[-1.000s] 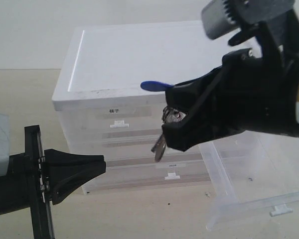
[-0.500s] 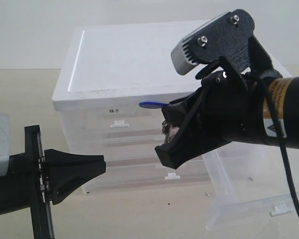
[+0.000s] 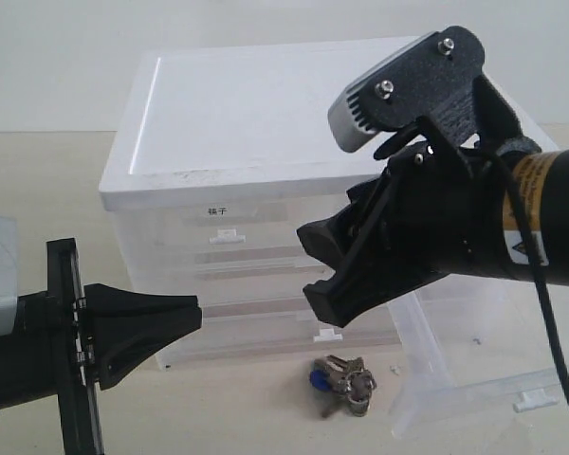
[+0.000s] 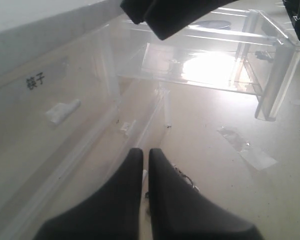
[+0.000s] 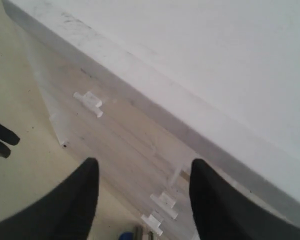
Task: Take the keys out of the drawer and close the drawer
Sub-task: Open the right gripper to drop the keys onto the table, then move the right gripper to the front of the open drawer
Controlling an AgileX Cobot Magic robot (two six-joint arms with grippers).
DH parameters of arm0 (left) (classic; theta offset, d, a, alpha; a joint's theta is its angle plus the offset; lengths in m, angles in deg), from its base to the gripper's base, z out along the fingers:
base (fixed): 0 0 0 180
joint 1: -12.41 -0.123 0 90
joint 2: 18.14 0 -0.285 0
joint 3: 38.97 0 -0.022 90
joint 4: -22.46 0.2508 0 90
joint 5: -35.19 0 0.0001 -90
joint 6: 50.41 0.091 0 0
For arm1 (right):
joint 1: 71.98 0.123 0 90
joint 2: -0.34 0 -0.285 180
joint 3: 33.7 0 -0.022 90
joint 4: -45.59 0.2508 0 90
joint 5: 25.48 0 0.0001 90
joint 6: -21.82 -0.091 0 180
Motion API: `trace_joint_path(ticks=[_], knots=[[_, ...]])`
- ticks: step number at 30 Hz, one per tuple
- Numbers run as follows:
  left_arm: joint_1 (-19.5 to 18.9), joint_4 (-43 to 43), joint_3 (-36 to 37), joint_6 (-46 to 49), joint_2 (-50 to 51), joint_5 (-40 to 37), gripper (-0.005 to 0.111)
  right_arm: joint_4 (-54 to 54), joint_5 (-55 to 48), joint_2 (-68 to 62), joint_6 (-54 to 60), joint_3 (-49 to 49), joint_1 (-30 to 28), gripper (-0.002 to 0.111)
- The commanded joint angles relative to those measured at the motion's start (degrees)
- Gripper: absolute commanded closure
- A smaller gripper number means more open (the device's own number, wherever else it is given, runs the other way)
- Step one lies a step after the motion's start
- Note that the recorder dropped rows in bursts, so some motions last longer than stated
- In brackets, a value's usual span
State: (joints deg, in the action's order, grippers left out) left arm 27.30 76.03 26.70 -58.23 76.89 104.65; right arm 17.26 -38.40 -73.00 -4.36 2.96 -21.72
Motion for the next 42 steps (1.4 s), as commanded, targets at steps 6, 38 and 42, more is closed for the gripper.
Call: trace_joint_path(ticks=[6, 38, 42], knots=[[0.29, 0.21, -0.14, -0.25, 0.08, 0.5, 0.102, -0.5, -2.4, 3.11, 0.66, -3.81, 0.2, 0.07], [0.29, 0.21, -0.14, -0.25, 0.08, 0.5, 0.102, 23.07, -47.91, 22.14, 31.08, 3.48, 14.91, 0.106], [0.29, 0.21, -0.14, -0.25, 0.08, 0.5, 0.102, 11.26, -43.87, 19.92, 24.99, 4.56, 14.91, 0.106]])
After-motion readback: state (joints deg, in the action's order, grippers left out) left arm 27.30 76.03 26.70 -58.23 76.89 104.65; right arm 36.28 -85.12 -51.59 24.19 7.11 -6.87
